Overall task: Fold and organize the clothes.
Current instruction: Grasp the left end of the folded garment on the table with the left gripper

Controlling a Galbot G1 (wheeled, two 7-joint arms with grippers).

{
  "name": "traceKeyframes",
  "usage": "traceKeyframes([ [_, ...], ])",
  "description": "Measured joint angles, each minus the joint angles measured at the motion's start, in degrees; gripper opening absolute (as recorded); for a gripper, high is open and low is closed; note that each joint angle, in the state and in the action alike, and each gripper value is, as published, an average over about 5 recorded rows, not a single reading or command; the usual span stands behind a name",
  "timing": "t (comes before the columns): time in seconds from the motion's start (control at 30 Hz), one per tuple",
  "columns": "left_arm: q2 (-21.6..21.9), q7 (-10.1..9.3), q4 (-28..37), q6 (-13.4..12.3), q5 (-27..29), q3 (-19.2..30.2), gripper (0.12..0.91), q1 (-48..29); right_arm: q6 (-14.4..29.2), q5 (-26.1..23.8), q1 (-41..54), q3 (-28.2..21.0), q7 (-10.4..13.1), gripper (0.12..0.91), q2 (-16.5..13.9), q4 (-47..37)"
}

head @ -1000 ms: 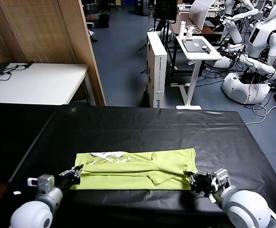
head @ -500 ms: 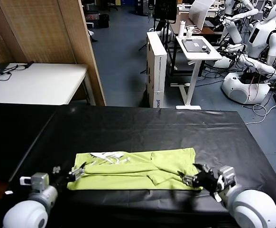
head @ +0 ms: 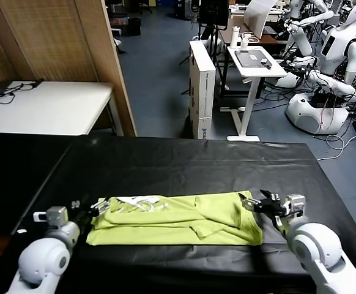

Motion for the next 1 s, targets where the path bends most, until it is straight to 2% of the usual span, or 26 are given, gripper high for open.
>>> traceKeyframes([
  [0.37, -0.1, 0.94, 3.8, 0.0, 0.4, 1.0, 0.907, -1.8, 0.3, -0.8, 3.3, -1.7, -0.2, 0.903, 3.0, -6.1],
  [0.53, -0.1, 1.00, 4.0, 0.5, 0.1, 1.3, 0.880, -1.8, 0.5, -1.0, 3.5, -2.0, -0.3, 0.837, 3.1, -6.8],
  [0.6, -0.3, 0.98, 3.8, 0.7, -0.1, 1.3, 0.803, -1.5, 0.5, -1.0, 3.5, -2.0, -0.4, 0.814, 3.1, -6.9],
  [0.67, -0.5, 0.95, 3.5, 0.9, -0.3, 1.3, 0.678, -1.2, 0.6, -1.2, 3.6, -2.1, -0.7, 0.791, 3.1, -7.0],
  [0.73, -0.6, 0.91, 3.2, 1.0, -0.4, 1.3, 0.564, -1.0, 0.7, -1.4, 3.6, -2.2, -0.9, 0.727, 3.1, -7.1],
  [0.9, -0.7, 0.32, 2.6, 1.9, -0.4, 1.3, 0.244, -0.8, 1.2, -2.0, 3.5, -2.4, -1.3, 0.426, 3.5, -7.2],
  [1.0, -0.5, 0.26, 2.7, 2.0, -0.2, 1.3, 0.157, -0.9, 2.2, -2.2, 3.5, -2.5, -0.6, 0.248, 3.9, -7.2],
])
